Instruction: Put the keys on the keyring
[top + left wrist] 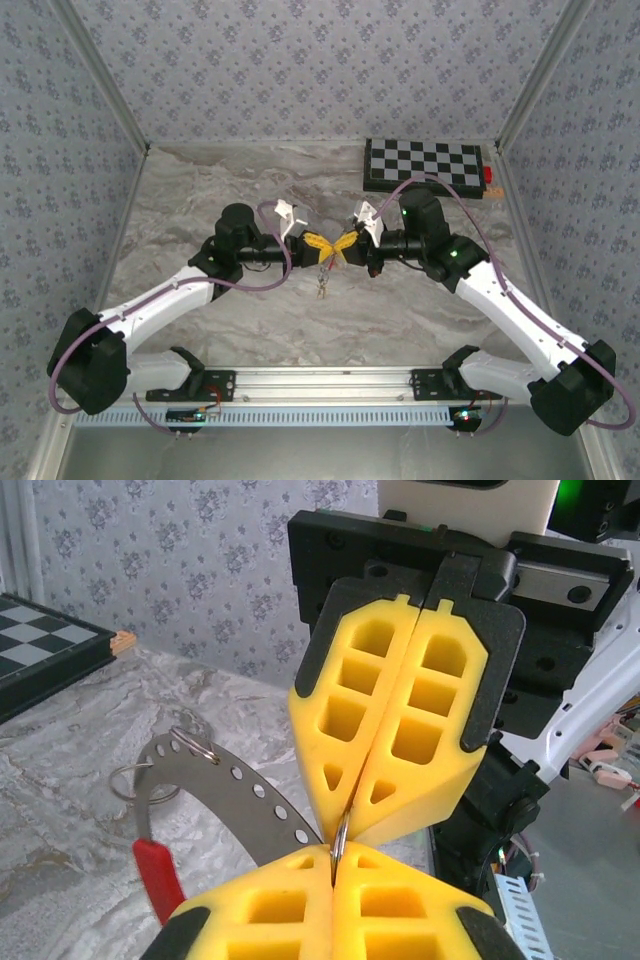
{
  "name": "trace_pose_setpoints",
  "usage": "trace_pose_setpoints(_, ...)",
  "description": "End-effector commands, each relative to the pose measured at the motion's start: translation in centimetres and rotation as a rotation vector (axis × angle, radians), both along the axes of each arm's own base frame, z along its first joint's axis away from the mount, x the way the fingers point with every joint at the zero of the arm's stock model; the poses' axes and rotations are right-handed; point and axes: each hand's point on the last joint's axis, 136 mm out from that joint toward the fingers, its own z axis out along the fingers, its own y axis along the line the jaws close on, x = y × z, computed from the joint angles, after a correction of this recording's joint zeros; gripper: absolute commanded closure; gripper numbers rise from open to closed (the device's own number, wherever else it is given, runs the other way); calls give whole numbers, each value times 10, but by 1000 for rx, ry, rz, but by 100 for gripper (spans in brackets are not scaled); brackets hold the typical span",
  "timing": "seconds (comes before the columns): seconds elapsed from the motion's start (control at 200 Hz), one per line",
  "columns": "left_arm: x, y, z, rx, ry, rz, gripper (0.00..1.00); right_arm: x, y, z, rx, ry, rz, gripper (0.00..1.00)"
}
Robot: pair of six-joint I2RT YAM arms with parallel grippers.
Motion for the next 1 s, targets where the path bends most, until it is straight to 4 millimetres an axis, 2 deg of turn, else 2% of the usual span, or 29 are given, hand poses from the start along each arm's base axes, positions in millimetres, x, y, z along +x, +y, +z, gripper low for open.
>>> trace_pose_setpoints(0.0, 1, -2, 22, -45, -55, -10, 100, -7, 4, 16, 25, -41, 42, 100)
trace_pose_setpoints(0.15, -1, 0, 26, -57, -65, -3, 100, -6, 0, 15, 24, -54, 10, 100)
trace_pose_setpoints(0.17, 0, 0, 27, -60, -67, 1, 100, -4, -2, 15, 23, -56, -4, 95)
trace_pose_setpoints(0.2, -1, 1, 29, -64, -69, 3, 100, -3, -4, 15, 24, -64, -25, 83)
trace_pose_setpoints(0.28, -1, 3, 34, -79, -81, 18, 100, 1, -10, 16, 37, -83, -75, 79)
trace_pose_setpoints(0.34, -1, 6, 38, -92, -92, 35, 100, 5, -17, 18, 63, -109, -129, 69)
trace_pose_setpoints(0.455, -1, 10, 46, -127, -109, 66, 100, 8, -28, 19, 118, -163, -206, 71)
trace_pose_setpoints(0.59, 1, 13, 55, -186, -125, 112, 100, 16, -38, 11, 161, -211, -313, 65)
trace_pose_setpoints(0.74, 4, 14, 64, -253, -128, 162, 100, 13, -31, 7, 196, -297, -352, 56)
trace_pose_setpoints(0.995, 0, 12, 73, -303, -131, 165, 100, 9, -4, 5, 174, -407, -357, 52)
